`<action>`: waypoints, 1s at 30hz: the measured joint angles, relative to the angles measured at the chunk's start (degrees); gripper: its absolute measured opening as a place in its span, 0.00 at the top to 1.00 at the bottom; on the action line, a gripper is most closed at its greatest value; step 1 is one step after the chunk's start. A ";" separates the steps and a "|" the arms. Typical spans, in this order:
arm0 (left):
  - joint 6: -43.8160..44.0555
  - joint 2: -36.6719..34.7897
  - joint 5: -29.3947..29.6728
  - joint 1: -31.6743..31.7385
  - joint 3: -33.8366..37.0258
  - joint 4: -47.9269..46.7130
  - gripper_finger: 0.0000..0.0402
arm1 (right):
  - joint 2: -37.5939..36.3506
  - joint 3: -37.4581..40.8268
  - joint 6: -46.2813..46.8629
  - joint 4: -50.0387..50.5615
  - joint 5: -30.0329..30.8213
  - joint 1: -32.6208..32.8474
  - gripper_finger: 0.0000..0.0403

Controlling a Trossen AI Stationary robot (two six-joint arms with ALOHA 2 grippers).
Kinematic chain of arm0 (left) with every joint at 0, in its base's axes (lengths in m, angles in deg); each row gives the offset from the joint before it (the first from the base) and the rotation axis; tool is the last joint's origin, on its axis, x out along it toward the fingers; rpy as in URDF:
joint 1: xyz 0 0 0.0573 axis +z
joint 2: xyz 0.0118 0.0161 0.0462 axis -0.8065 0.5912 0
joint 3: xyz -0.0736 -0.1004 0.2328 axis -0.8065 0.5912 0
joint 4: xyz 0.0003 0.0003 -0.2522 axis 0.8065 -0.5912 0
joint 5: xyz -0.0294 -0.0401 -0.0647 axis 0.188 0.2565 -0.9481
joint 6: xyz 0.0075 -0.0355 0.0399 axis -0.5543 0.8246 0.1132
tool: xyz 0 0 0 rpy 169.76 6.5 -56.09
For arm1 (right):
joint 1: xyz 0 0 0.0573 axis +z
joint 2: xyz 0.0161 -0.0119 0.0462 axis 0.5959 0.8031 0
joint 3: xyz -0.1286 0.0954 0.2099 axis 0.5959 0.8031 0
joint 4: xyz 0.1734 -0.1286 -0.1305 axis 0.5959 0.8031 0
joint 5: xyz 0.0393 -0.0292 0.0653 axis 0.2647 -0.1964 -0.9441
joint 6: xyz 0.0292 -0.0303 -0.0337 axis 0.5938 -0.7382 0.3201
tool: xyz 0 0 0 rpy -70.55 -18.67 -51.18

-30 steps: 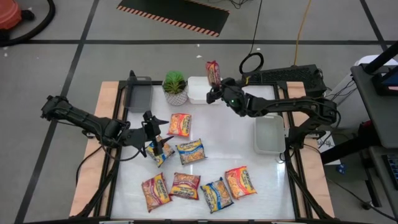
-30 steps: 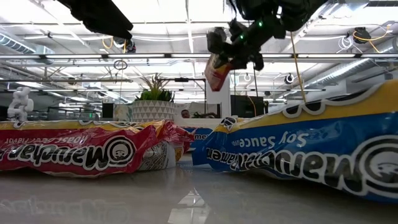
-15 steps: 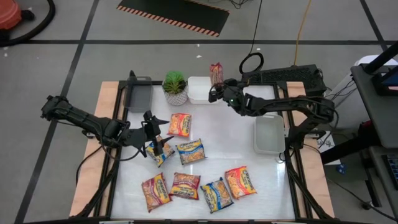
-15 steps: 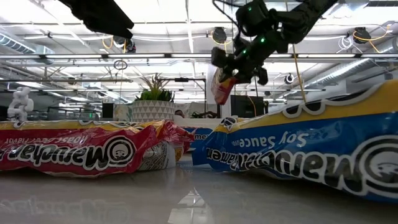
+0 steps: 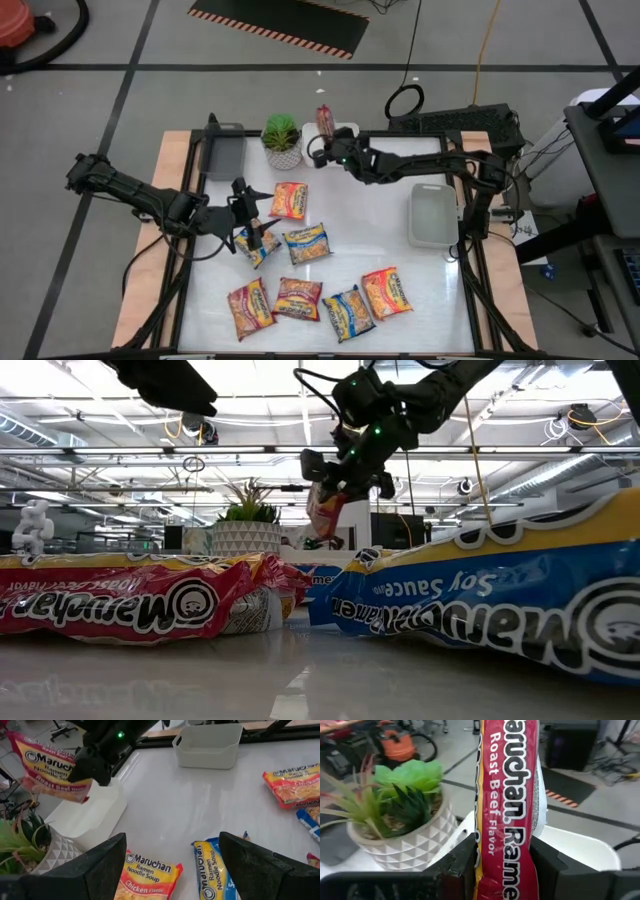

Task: Sort Maruchan noodles
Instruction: Put the top red noodle pack into the white bin

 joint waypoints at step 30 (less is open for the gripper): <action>4.97 0.00 -1.63 -0.15 0.00 -1.49 0.20 | 0.02 3.00 4.11 7.26 1.42 -3.27 0.70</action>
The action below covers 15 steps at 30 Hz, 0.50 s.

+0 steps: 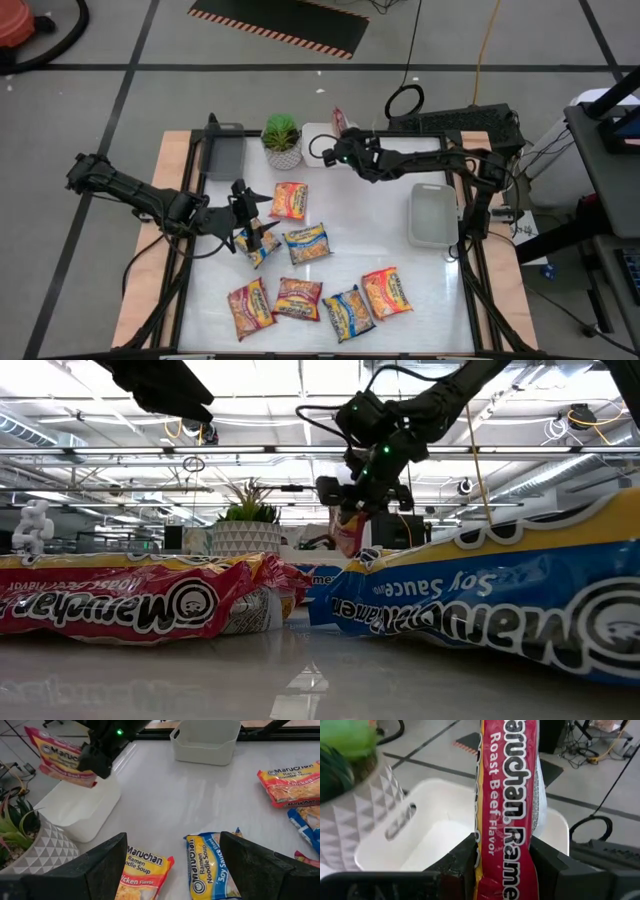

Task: Sort Maruchan noodles
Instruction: Put the top red noodle pack into the white bin

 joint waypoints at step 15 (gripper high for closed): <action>-0.35 0.00 0.00 0.00 0.00 0.09 0.20 | -0.01 3.60 2.51 -1.28 -0.33 -0.86 0.70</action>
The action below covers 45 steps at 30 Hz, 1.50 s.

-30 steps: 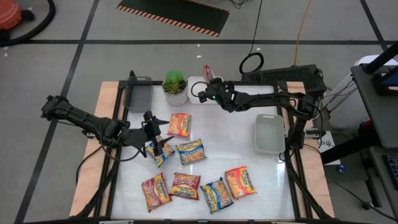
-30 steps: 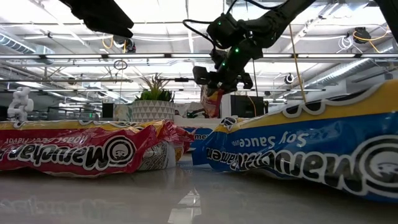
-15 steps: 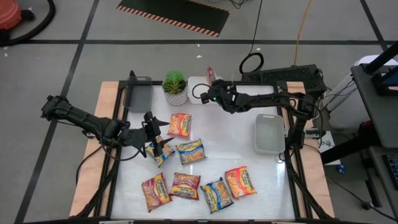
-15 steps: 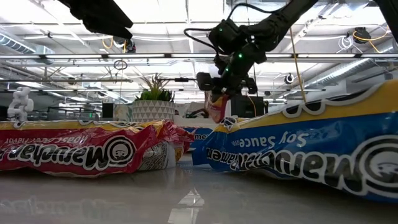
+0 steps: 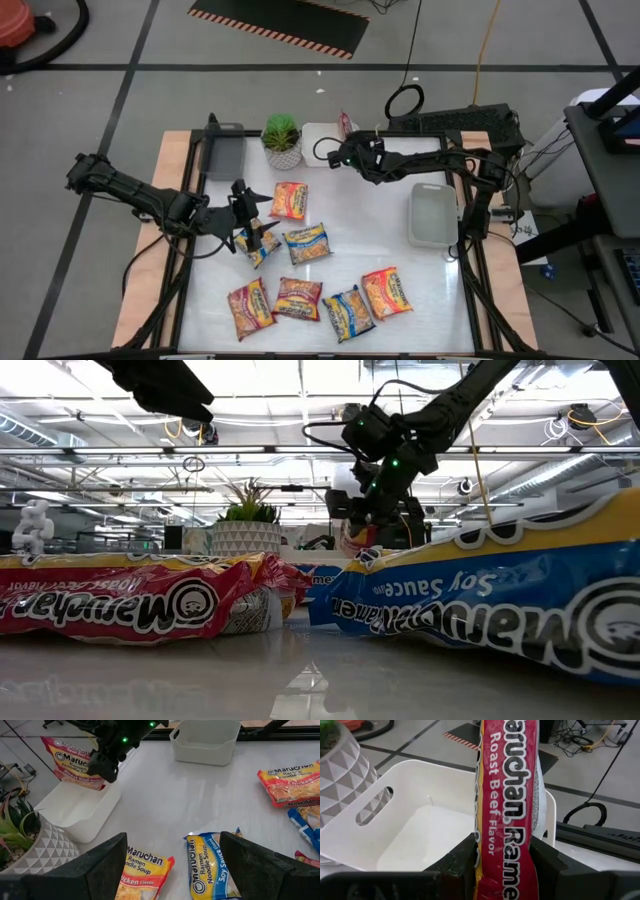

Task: Sort Maruchan noodles
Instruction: Put the top red noodle pack into the white bin

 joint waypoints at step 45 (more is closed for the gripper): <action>0.34 0.00 0.02 0.00 0.00 -0.09 0.20 | -0.10 0.00 -8.13 -1.67 -2.85 -1.09 0.75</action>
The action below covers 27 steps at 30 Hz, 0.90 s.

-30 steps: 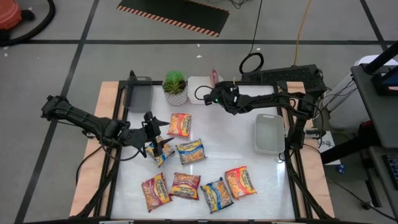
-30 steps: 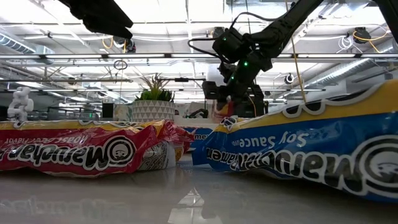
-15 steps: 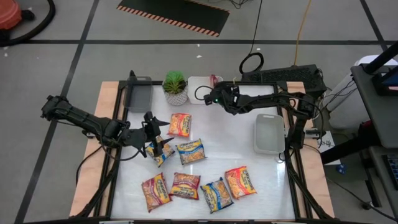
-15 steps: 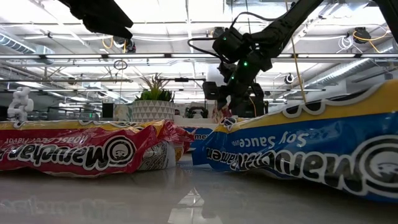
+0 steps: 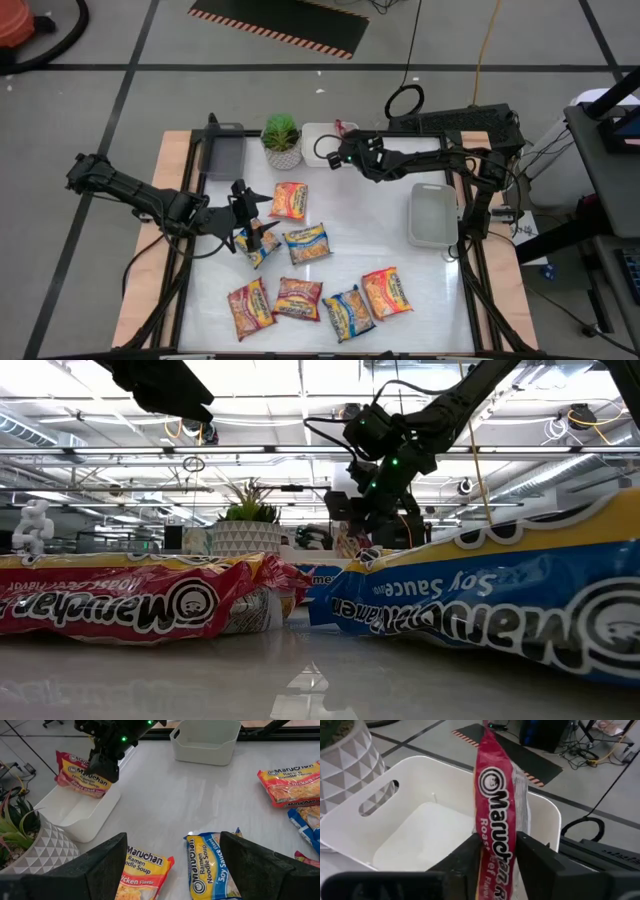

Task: Sort Maruchan noodles
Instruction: Put the top red noodle pack into the white bin

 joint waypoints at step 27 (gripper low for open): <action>-3.28 0.02 0.08 0.15 -0.02 2.14 0.20 | -13.88 -10.72 3.94 8.32 -7.46 -2.28 0.81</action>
